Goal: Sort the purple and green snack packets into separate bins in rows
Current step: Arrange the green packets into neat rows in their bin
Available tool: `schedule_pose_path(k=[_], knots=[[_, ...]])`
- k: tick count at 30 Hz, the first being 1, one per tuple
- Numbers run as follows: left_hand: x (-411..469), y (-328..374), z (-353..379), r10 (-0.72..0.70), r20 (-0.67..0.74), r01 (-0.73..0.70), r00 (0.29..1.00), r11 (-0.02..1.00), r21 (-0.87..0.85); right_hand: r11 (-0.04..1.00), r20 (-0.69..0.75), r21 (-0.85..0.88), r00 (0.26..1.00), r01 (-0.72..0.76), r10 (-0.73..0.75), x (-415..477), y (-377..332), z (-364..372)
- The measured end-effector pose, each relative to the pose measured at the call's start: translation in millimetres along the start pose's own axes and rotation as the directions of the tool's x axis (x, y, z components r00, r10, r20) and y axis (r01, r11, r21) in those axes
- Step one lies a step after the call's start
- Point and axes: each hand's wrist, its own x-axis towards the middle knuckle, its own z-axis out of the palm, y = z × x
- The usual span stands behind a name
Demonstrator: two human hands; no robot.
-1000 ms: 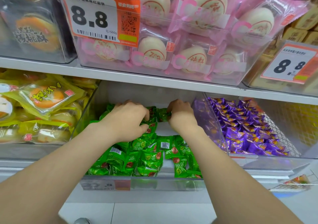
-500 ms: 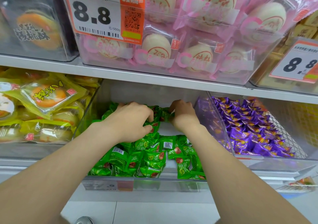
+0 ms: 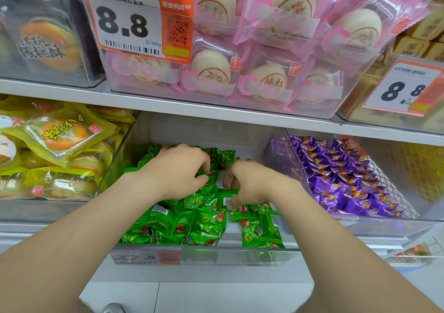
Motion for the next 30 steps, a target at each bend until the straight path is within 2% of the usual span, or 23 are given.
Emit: schedule_pose_path(k=[6, 8, 9, 10, 12, 13, 14, 15, 16, 20, 22, 24, 26, 27, 30], knots=[[-1, 0, -1, 0.035, -0.038, -0.037, 0.999, 0.997, -0.061, 1.0, -0.226, -0.023, 0.974, -0.01, 0.004, -6, 9, -8], [-1, 3, -2, 0.08, -0.065, -0.088, 0.995, 0.989, -0.118, 0.993, -0.333, 0.112, 0.94, -0.043, 0.078, -12, 12, -16], [0, 5, -3, 0.111, -0.093, -0.124, 0.989, 0.981, -0.146, 0.962, -0.361, 0.269, 0.921, -0.045, 0.144, -13, 12, -18], [0, 7, -4, 0.134, -0.123, -0.155, 0.983, 0.972, -0.176, 0.881, -0.33, 0.472, 0.92, -0.034, 0.212, -14, 11, -19], [1, 12, -7, 0.144, -0.182, -0.185, 0.973, 0.956, -0.227, 0.58, -0.167, 0.815, 0.958, -0.001, 0.235, -15, 5, -20], [2, 13, -8, 0.14, -0.21, -0.189, 0.968, 0.953, -0.237, 0.427, -0.087, 0.904, 0.975, -0.009, 0.205, -17, 2, -21], [3, 13, -8, 0.126, -0.225, -0.179, 0.966, 0.955, -0.237, 0.328, -0.047, 0.945, 0.985, -0.01, 0.168, -19, 2, -22], [4, 13, -8, 0.099, -0.223, -0.152, 0.97, 0.96, -0.234, 0.306, -0.046, 0.952, 0.989, 0.001, 0.139, -21, 2, -23], [5, 13, -9, 0.069, -0.216, -0.119, 0.974, 0.966, -0.228, 0.35, -0.075, 0.936, 0.99, 0.028, 0.123, -21, 6, -23], [5, 8, -9, 0.023, -0.181, -0.06, 0.983, 0.977, -0.202, 0.681, -0.301, 0.713, 0.95, 0.166, 0.084, -17, 17, -19], [5, 7, -8, 0.007, -0.178, -0.044, 0.984, 0.978, -0.204, 0.791, -0.349, 0.596, 0.931, 0.136, 0.103, -8, 19, -14], [4, 6, -6, -0.014, -0.165, -0.016, 0.986, 0.984, -0.179, 0.916, -0.398, 0.401, 0.903, 0.013, 0.162, 4, 22, -7], [2, 4, -4, -0.026, -0.138, 0.011, 0.99, 0.994, -0.11, 0.967, -0.476, 0.209, 0.848, -0.146, 0.231, 18, 27, 4], [2, 4, -4, -0.031, -0.122, 0.022, 0.992, 0.997, -0.074, 0.964, -0.491, 0.17, 0.83, -0.205, 0.264, 25, 28, 9], [1, 2, -2, -0.037, -0.1, 0.035, 0.994, 0.999, -0.024, 0.937, -0.439, 0.216, 0.83, -0.273, 0.343, 41, 26, 16]])
